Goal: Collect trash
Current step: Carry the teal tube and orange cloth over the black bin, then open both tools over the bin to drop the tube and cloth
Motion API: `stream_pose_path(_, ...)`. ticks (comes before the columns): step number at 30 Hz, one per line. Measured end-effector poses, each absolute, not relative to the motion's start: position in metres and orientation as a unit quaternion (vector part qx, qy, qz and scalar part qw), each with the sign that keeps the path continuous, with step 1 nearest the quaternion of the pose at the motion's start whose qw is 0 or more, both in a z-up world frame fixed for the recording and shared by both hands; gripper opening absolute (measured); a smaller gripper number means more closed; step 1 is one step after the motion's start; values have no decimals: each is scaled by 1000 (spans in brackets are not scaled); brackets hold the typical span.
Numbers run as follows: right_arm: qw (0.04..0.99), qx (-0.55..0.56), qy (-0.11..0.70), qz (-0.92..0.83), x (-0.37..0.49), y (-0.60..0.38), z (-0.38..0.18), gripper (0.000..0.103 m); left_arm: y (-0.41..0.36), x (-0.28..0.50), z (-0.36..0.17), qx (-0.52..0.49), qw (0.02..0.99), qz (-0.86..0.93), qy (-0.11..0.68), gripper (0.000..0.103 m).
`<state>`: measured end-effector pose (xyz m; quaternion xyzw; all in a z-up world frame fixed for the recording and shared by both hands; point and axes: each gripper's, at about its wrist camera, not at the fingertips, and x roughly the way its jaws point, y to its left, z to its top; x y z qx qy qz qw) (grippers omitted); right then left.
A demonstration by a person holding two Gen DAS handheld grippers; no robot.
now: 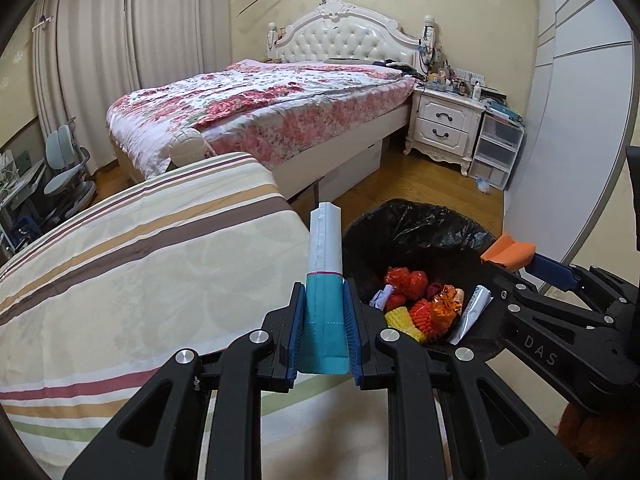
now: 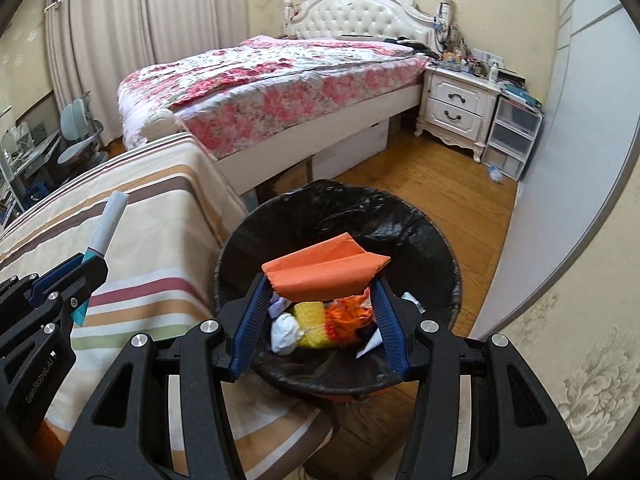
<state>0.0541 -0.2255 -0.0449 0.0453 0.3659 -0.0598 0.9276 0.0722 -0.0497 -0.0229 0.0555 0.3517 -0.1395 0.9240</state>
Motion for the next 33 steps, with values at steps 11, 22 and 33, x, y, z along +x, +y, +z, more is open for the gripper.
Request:
stream_pose_path(11,924,63,369,-78,77,-255,-50,51,-89,103,-28,75,921,-146,354,20)
stream_pose_path(22,920,70,377,-85,95,-267,-55,51,-108,121,-33,89,917,-148,360,21)
stream_pose_path(33,916,77,382,-96,98,-273,-62,61,-113,124,-38,94,916,-137,364,52)
